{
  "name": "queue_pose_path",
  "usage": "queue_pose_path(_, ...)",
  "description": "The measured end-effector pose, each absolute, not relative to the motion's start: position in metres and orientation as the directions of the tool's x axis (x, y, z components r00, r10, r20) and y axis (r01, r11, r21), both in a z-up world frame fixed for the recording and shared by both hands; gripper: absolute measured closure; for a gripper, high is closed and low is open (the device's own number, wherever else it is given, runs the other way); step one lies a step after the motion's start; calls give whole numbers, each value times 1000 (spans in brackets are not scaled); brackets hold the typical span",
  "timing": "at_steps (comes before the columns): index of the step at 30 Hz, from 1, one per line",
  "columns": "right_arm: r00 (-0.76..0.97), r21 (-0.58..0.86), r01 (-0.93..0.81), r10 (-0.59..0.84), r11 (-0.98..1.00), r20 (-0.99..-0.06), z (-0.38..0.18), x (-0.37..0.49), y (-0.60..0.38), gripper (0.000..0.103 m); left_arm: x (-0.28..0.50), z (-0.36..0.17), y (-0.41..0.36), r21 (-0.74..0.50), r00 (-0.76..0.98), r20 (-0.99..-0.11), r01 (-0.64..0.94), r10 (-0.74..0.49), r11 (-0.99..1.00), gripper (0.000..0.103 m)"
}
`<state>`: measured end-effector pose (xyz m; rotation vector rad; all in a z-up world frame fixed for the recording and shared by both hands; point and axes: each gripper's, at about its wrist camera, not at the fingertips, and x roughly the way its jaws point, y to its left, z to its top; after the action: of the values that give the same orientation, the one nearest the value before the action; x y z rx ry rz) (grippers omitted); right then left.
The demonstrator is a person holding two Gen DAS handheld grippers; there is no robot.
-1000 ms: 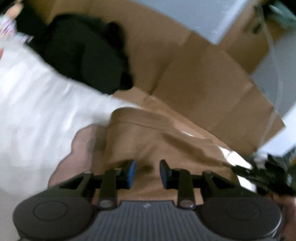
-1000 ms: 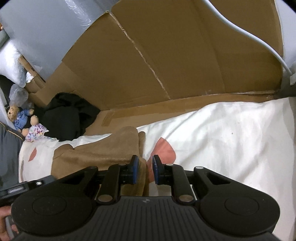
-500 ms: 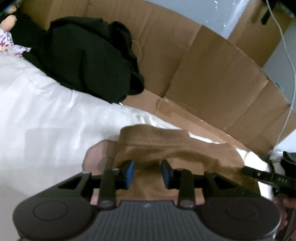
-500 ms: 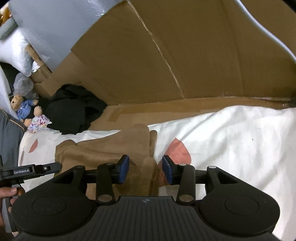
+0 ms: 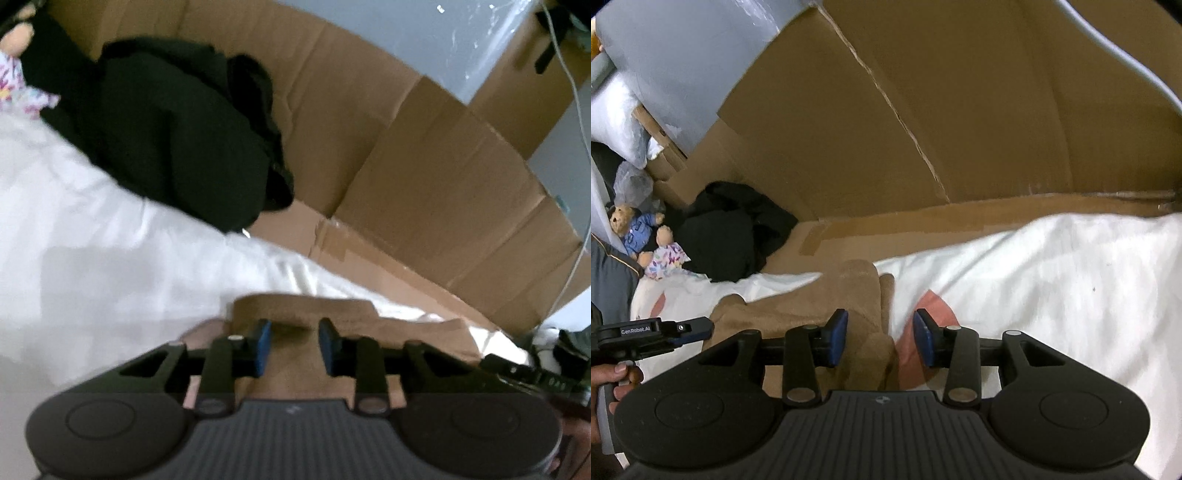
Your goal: Fold clothes
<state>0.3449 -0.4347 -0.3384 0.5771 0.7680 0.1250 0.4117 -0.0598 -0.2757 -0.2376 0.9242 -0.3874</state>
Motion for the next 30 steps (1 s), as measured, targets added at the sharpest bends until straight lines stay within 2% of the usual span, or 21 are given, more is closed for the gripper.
queue_pose_path(5,721,537,129,293,834,-628,-332,343,-442,59,408,-275,-45,-385,540,-731,177,-417,906,62)
queue_pose_path(11,704,547,125,315,828,-636,-327,333,-443,59,391,-274,-40,-380,518,-744,188,-421,905,55)
queue_pose_path(17,699,547,109,327,830,-635,-311,313,-440,58,368,-270,-39,-411,506,-744,168,-436,896,54)
queue_pose_path(24,718,563,136,310,815,-623,-292,280,-439,58,326,-236,-43,-404,506,-730,222,-459,887,54)
queue_pose_path(30,757,564,98,306,820,-577,-262,262,-425,58,280,-197,-39,-370,545,-703,269,-457,889,54)
